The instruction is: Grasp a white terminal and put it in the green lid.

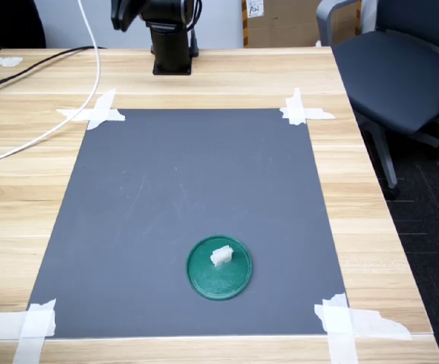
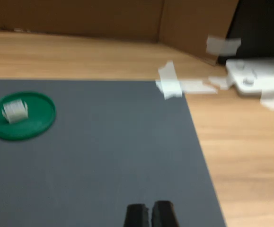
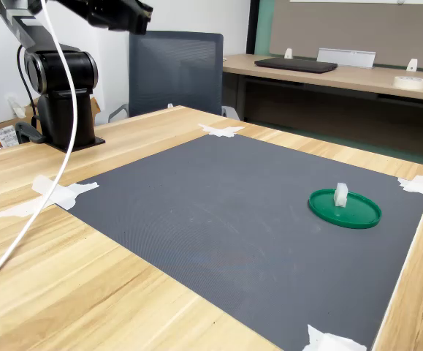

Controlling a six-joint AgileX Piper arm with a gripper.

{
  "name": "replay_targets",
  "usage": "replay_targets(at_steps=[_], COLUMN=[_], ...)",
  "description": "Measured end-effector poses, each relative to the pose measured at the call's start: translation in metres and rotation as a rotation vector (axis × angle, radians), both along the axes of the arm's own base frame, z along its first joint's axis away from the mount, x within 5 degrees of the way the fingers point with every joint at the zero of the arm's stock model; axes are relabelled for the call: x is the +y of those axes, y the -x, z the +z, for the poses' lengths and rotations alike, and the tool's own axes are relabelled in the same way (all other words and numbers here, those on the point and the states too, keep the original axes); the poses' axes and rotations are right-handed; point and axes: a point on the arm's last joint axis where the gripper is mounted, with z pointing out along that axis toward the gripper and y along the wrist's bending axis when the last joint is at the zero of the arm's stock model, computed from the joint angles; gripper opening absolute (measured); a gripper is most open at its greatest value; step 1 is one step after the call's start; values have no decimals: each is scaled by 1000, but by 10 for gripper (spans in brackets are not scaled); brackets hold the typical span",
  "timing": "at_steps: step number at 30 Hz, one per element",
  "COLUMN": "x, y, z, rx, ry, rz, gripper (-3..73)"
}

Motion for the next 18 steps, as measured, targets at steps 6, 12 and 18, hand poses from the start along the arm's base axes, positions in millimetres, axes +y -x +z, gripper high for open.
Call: replay_targets(at_steps=[6, 12, 18], x=[2, 3, 4], y=[12, 20, 24], z=[-31, -54, -55], rx=[-4, -23, -68], ry=[-3, 4, 10], rz=[0, 0, 2], gripper=[-28, -29, -29])
